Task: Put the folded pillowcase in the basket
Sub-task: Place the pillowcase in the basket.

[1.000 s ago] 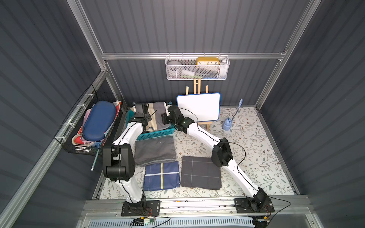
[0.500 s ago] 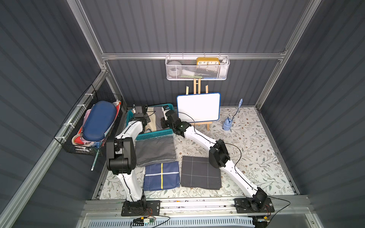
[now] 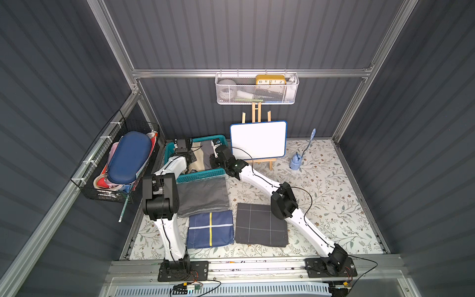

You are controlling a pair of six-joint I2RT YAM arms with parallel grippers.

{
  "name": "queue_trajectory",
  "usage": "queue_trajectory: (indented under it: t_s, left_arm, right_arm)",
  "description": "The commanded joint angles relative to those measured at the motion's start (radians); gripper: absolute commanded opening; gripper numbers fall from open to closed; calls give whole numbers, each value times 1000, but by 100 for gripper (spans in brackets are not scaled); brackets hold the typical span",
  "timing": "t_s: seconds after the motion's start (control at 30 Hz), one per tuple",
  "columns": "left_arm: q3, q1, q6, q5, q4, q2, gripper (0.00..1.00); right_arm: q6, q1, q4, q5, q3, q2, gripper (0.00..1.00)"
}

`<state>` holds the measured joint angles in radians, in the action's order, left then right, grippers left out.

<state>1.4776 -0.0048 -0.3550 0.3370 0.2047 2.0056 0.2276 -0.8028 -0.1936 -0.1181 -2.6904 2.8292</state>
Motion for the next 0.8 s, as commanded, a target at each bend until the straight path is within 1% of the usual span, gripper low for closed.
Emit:
queue_trajectory:
  t_s: [0.0,0.03,0.1,0.17,0.3,0.37,0.43,0.53,0.63,0.7,0.77]
  left_arm:
    - [16,6,-17,3,23,-5,6]
    - [19,6,-14,-3,22,-4,17]
    - [32,6,-15,-9,38,2,19]
    - [36,6,-22,-1,46,0,20]
    - [12,6,-24,12,23,-40,22]
    - [9,6,-28,26,25,-57,28]
    - [1,6,-41,48,32,-76,37]
    - [-20,6,-70,91,38,-117,46]
    - [-55,6,-80,103,6,-181,52]
    - [-78,6,-69,63,-35,-222,55]
    - [-105,6,-50,-35,-100,-250,59]
  right_arm:
    - [-16,1,7,-25,-31,16,18]
    - [-21,2,4,-31,-31,12,19]
    - [-25,2,2,-35,-28,0,25]
    - [-24,3,5,-30,-25,-11,33]
    - [-22,2,20,-12,-12,-40,47]
    - [-20,1,27,-20,0,-57,51]
    - [-23,4,28,-35,9,-74,54]
    - [-32,4,18,-55,19,-99,59]
    - [-35,4,14,-84,52,-139,61]
    - [-22,6,2,-99,70,-165,61]
    - [3,8,4,-93,96,-189,61]
